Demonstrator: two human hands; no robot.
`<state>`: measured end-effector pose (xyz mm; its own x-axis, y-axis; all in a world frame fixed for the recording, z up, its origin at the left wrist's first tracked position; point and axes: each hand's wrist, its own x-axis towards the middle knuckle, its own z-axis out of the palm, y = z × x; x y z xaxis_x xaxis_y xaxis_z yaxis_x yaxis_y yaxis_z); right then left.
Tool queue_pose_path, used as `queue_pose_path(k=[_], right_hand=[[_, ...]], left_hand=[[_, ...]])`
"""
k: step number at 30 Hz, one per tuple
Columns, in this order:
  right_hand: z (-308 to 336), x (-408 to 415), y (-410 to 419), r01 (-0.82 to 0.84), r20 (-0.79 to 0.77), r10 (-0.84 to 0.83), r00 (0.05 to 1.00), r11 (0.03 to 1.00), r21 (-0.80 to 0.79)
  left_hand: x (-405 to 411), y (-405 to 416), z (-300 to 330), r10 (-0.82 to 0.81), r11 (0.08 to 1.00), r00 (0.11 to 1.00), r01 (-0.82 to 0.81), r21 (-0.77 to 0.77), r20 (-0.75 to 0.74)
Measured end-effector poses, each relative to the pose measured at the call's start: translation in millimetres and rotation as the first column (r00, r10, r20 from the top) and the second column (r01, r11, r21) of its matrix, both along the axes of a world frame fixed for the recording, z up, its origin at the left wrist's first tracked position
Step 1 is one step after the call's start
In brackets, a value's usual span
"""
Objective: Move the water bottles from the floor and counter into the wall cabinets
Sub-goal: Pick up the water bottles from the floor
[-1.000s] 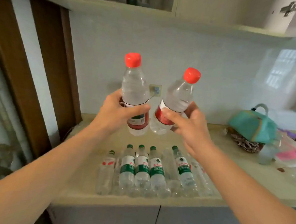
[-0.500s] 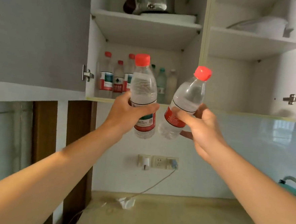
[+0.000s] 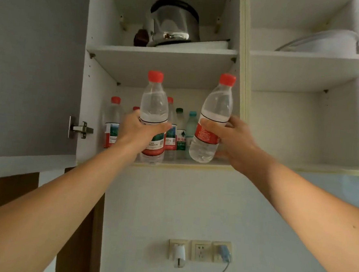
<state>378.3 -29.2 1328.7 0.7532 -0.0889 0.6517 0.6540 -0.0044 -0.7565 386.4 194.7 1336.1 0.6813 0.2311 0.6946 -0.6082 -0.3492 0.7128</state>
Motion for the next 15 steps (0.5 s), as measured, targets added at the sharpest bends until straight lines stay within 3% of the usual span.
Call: queue_pose_path(k=[7, 15], right_hand=[[16.9, 62.5, 0.9, 0.025, -0.136, -0.034, 0.99, 0.997, -0.07], [33.6, 98.7, 8.6, 0.055, -0.239, -0.149, 0.959, 0.93, -0.363]], left_hand=[[60.4, 7.7, 13.3, 0.039, 0.991, 0.997, -0.047, -0.124, -0.065], [100.1, 6.1, -0.7, 0.179, 0.978, 0.983, -0.172, 0.115, -0.052]])
